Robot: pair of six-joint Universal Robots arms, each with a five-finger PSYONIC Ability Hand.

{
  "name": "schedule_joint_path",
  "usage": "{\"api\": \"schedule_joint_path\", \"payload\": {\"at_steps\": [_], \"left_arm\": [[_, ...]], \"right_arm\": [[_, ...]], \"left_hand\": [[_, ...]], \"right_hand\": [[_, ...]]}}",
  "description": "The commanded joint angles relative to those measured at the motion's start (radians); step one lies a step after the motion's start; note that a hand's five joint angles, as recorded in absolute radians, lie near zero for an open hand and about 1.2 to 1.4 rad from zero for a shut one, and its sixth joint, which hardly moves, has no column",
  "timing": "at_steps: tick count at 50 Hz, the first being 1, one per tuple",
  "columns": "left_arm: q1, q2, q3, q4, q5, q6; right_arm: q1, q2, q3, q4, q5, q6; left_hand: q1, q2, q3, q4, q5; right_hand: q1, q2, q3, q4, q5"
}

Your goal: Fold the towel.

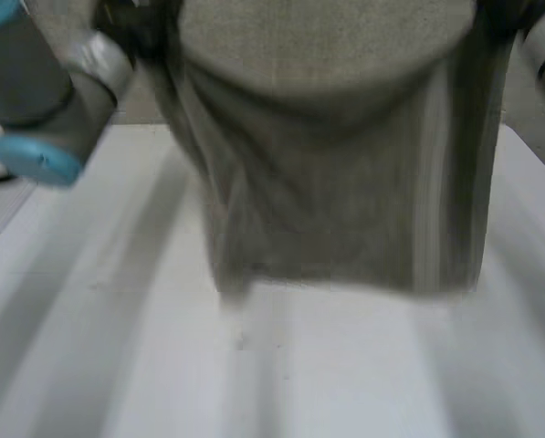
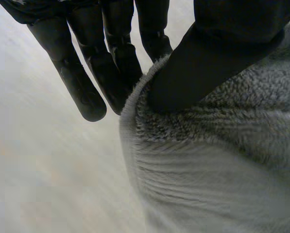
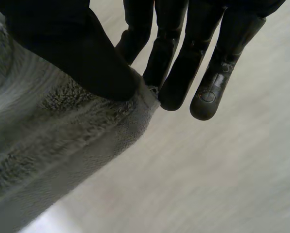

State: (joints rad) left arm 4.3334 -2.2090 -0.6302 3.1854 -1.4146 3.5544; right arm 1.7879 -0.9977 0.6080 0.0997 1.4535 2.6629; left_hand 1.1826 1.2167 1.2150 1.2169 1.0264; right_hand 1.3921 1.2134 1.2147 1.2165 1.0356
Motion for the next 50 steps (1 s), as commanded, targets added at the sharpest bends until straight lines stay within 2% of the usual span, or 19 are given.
{"api": "schedule_joint_path", "payload": {"at_steps": [1,4,6,10,12,14,16,20,22,23,25,28,32,40,50], "left_arm": [[0.009,0.117,0.047,0.271,-0.078,-0.183],[0.019,0.133,-0.017,0.249,-0.090,-0.213],[0.051,0.149,-0.116,0.176,-0.093,-0.210],[0.074,0.160,-0.243,0.094,-0.095,-0.207],[0.077,0.163,-0.315,0.064,-0.093,-0.206],[0.078,0.170,-0.475,0.039,-0.087,-0.203],[0.078,0.170,-0.543,0.051,-0.087,-0.197],[0.077,0.153,-0.664,0.117,-0.086,-0.164],[0.075,0.112,-0.759,0.200,-0.084,-0.106],[0.075,0.112,-0.760,0.200,-0.084,-0.106],[0.072,0.046,-0.824,0.251,-0.084,-0.030],[0.071,0.006,-0.862,0.263,-0.083,0.038],[0.071,0.000,-0.885,0.263,-0.083,0.069],[0.075,0.074,-0.919,0.265,-0.083,0.066],[0.071,0.121,-0.954,0.266,-0.046,0.066]], "right_arm": [[-0.008,-0.182,0.019,-0.293,0.034,0.198],[-0.007,-0.191,0.068,-0.238,0.007,0.183],[-0.004,-0.190,0.101,-0.196,-0.018,0.175],[-0.001,-0.177,0.238,-0.077,-0.117,0.114],[0.001,-0.167,0.289,-0.057,-0.130,0.083],[0.001,-0.151,0.345,-0.041,-0.139,0.049],[0.002,-0.115,0.454,-0.038,-0.148,-0.006],[0.004,-0.063,0.538,-0.041,-0.153,-0.026],[0.005,-0.025,0.567,-0.040,-0.153,-0.034],[0.007,0.011,0.587,-0.041,-0.148,-0.034],[0.007,0.045,0.605,-0.041,-0.151,-0.031],[0.011,0.094,0.634,-0.040,-0.145,-0.032],[0.011,0.093,0.703,-0.058,-0.144,-0.031],[-0.001,0.016,0.798,-0.129,-0.144,0.035],[0.001,0.019,0.854,-0.205,-0.144,0.104]], "left_hand": [[0.214,0.180,0.181,0.179,0.195],[0.214,0.180,0.181,0.179,0.195],[0.214,0.180,0.181,0.179,0.195],[0.214,0.180,0.181,0.179,0.195],[0.214,0.180,0.181,0.179,0.195],[0.214,0.180,0.181,0.179,0.195],[0.214,0.180,0.181,0.179,0.195],[0.214,0.180,0.181,0.179,0.195],[0.214,0.180,0.181,0.179,0.195],[0.214,0.180,0.181,0.179,0.195],[0.214,0.180,0.181,0.179,0.195],[0.214,0.180,0.181,0.179,0.195],[0.214,0.180,0.181,0.179,0.195],[0.214,0.180,0.181,0.179,0.195],[0.214,0.180,0.181,0.179,0.195]], "right_hand": [[0.004,0.183,0.182,0.180,0.186],[0.004,0.183,0.182,0.180,0.186],[0.004,0.183,0.182,0.180,0.186],[0.004,0.183,0.182,0.180,0.186],[0.004,0.183,0.182,0.180,0.186],[0.004,0.183,0.182,0.180,0.186],[0.004,0.183,0.182,0.180,0.186],[0.004,0.183,0.182,0.180,0.186],[0.004,0.183,0.182,0.180,0.186],[0.004,0.183,0.182,0.180,0.186],[0.004,0.183,0.182,0.180,0.186],[0.004,0.183,0.182,0.180,0.186],[0.004,0.183,0.182,0.180,0.186],[0.004,0.183,0.182,0.180,0.186],[-0.065,0.114,0.112,0.110,0.117]]}}
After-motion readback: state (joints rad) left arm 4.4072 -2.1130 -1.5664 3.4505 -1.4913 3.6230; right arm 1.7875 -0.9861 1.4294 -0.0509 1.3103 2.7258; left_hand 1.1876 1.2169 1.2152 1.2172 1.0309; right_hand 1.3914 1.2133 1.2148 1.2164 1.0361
